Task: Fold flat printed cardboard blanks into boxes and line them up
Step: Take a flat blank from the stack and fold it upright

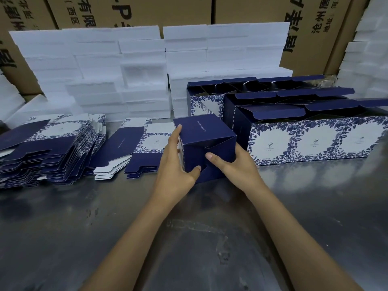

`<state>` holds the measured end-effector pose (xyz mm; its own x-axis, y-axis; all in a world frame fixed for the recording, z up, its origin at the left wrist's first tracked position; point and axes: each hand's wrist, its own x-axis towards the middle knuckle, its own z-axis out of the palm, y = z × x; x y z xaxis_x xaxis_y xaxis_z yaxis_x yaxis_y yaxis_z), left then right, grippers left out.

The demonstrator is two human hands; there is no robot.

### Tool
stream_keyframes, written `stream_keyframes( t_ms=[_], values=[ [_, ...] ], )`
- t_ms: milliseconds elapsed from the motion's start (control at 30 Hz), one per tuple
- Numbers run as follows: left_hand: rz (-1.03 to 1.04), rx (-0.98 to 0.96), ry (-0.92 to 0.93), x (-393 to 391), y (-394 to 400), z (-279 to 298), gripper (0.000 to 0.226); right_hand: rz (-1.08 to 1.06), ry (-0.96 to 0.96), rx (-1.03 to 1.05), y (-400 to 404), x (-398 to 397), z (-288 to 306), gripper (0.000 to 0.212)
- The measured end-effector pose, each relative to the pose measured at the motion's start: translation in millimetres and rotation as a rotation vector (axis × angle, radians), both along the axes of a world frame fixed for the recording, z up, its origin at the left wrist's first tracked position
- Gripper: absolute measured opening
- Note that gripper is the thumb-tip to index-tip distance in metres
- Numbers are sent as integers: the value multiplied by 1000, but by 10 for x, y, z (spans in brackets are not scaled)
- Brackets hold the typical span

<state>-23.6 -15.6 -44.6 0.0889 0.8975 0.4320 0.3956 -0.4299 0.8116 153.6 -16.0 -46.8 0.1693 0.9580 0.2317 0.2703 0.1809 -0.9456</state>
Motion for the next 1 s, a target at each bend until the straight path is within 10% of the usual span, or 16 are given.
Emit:
stream_keyframes(
  t_ms=[300,567,867,1000],
  values=[
    [-69,-343,-582,-6,-10,170,57,82,317,-271,-30,35,192,98],
    [-84,-288,-579,-45,-66,247,137,221,724,-95,-24,111,197,19],
    [-13,-188,-621,-84,-6,269,49,96,304,-9,2,102,60,53],
    [30,-286,-602,-92,-15,254,75,240,400,-44,-37,128,169,74]
  ],
)
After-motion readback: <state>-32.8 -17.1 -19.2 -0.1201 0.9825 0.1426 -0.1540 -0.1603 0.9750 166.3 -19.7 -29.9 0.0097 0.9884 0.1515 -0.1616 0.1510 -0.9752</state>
